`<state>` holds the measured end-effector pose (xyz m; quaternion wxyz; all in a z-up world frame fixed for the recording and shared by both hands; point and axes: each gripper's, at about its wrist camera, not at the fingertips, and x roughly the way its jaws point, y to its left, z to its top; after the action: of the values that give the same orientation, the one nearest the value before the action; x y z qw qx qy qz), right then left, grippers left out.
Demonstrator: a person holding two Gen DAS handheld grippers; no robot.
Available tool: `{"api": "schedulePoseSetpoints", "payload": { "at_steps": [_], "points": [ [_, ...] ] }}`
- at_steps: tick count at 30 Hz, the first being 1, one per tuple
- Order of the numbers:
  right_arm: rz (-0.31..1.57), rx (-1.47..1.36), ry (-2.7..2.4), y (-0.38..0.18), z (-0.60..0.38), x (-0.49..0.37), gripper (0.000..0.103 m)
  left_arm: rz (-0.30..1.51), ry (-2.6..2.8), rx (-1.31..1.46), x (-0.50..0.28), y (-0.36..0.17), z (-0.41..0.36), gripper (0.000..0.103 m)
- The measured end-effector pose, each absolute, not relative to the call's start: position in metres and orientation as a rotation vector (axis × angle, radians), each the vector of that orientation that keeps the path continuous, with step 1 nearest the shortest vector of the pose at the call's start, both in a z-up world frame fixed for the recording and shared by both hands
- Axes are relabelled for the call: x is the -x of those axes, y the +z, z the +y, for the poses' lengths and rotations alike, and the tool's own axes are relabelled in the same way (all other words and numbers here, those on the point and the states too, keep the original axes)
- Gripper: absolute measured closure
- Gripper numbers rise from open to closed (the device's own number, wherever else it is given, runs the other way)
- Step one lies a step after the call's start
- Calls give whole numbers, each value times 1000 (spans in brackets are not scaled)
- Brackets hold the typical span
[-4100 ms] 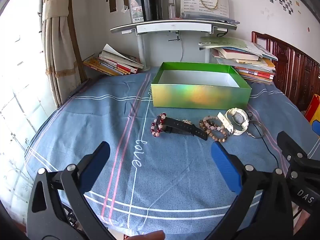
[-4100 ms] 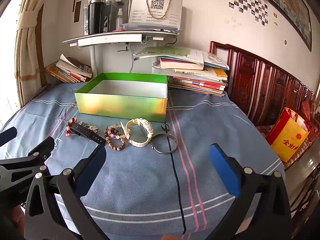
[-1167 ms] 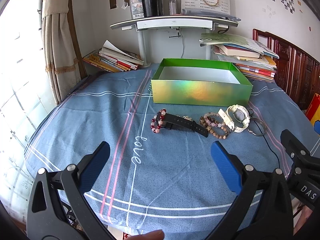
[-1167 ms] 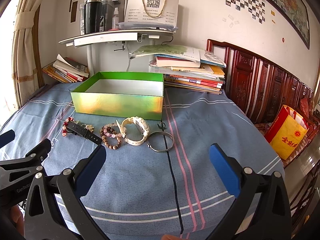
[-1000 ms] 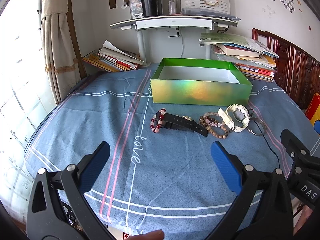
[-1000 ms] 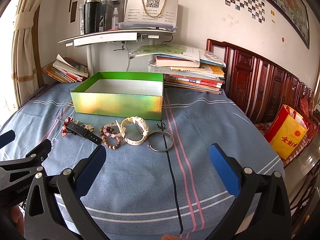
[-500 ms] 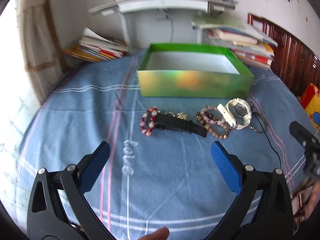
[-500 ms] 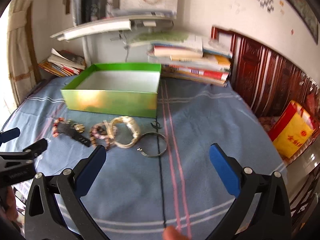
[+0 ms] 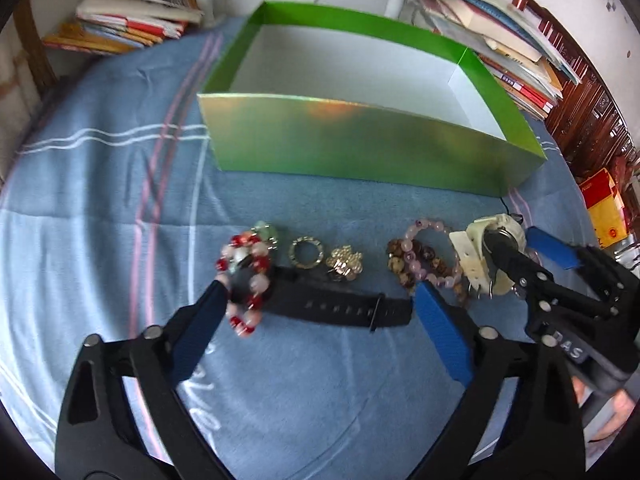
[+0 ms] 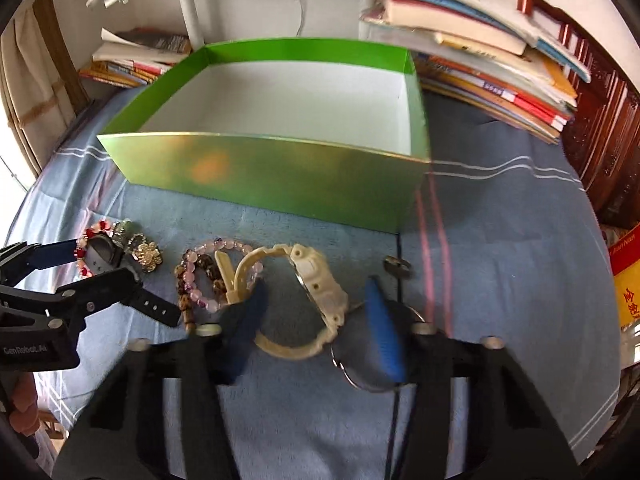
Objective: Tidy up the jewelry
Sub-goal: 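Move the left tool toward the bead bracelets while the right tool approaches the white watch, then grasp the red-and-white bead bracelet with the left tool while the right tool repositions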
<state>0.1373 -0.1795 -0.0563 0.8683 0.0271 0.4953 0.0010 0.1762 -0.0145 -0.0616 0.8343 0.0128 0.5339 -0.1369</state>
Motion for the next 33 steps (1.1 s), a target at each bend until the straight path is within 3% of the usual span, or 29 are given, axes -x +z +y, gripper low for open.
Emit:
{"api": "schedulePoseSetpoints", "payload": {
  "at_steps": [2,7,8,9,13,15,16,21,24,31,33],
  "points": [
    [1036,-37,-15,-59,-180,-140,74,1145,-276,-32,-179,-67,-16,25],
    [1030,-40,-1,-59,-185,-137,84,1153,-292,2,-185,-74,-16,30],
    [1029,-44,1,-58,-187,-136,85,1145,-280,-4,-185,-72,-15,48],
    [1027,-44,-2,-58,-188,-134,85,1143,-262,-11,-186,-71,-14,54],
    [1019,-55,-10,-54,-190,-135,85,1154,-270,25,-190,-68,-8,50],
    [1022,-60,-17,-55,-191,-138,85,1159,-263,18,-193,-71,-10,33],
    [1020,-58,-21,-55,-191,-140,85,1161,-262,19,-193,-71,-10,31],
    [1027,-35,-41,-59,-190,-148,80,1185,-272,43,-200,-79,-5,32],
    [1026,-41,-39,-60,-190,-147,78,1175,-277,77,-197,-73,6,46],
    [1019,-39,-45,-58,-191,-141,72,1127,-262,54,-185,-55,18,44],
    [1008,-33,-52,-54,-194,-136,67,1134,-261,51,-184,-57,19,44]
  ]
}}
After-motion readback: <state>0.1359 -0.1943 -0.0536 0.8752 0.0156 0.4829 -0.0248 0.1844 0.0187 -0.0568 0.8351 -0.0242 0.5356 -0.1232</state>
